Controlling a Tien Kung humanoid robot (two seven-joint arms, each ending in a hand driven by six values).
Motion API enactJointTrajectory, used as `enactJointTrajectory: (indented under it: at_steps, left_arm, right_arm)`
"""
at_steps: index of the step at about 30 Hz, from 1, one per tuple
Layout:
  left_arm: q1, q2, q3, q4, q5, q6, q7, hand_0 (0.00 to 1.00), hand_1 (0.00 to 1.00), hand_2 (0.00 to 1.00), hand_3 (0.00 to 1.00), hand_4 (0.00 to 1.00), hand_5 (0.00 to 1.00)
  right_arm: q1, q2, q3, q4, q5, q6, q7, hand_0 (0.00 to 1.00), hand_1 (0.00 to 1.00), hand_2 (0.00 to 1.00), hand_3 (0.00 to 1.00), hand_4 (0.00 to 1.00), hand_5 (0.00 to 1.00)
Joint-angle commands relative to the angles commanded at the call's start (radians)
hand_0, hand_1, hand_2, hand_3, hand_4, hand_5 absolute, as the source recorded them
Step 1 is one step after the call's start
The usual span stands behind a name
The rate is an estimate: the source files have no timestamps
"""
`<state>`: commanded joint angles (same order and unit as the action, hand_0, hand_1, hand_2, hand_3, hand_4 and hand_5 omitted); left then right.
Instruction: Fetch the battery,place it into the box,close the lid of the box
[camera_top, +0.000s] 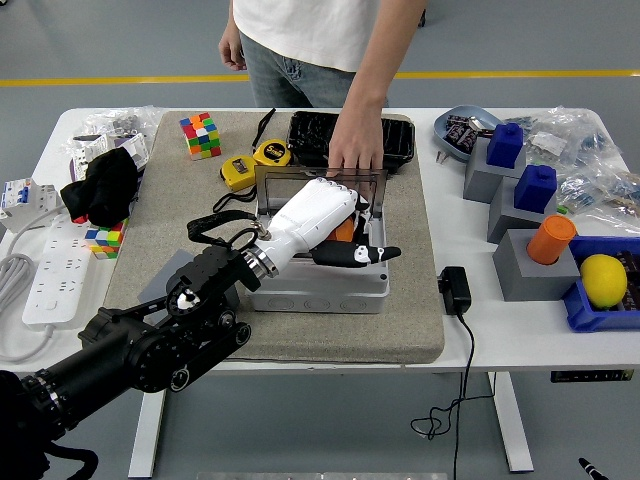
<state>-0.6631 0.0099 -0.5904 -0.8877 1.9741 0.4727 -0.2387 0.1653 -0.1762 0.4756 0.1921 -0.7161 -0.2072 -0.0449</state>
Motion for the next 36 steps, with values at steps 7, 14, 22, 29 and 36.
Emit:
enactJointTrajectory:
  at_steps: [7,14,22,29,36]
  left_arm:
    - [0.005,-0.003,0.002,-0.002,0.002,0.001,-0.001,0.078,0.002,0.008,0.002,0.940,0.998]
    - [0.003,-0.007,-0.004,-0.003,0.008,0.001,-0.008,0.084,0.002,0.026,0.003,0.940,0.998]
    - [0.006,-0.008,-0.003,0.003,0.006,0.008,-0.032,0.103,0.002,0.062,0.108,0.941,0.998]
    - [0.008,-0.007,-0.006,0.001,0.007,-0.013,-0.043,0.259,0.196,0.272,0.597,0.942,0.998]
    - [0.010,-0.006,-0.007,-0.002,0.010,-0.030,-0.042,0.413,0.518,0.544,0.657,0.947,0.998]
  right_arm:
    - [0.002,0.001,0.009,0.002,-0.007,0.002,-0.001,0.768,0.721,0.732,0.766,0.998,0.998]
    - [0.004,0.001,0.008,0.002,-0.007,0.002,-0.001,0.769,0.721,0.732,0.766,0.998,0.998]
    - [0.001,0.000,0.004,0.000,-0.003,0.001,-0.001,0.768,0.721,0.732,0.766,0.998,0.998]
    - [0.003,0.000,0.010,0.002,-0.009,0.003,-0.001,0.767,0.721,0.732,0.766,0.998,0.998]
    - [0.002,-0.001,0.005,0.001,-0.005,0.002,0.000,0.768,0.721,0.732,0.766,0.998,0.998]
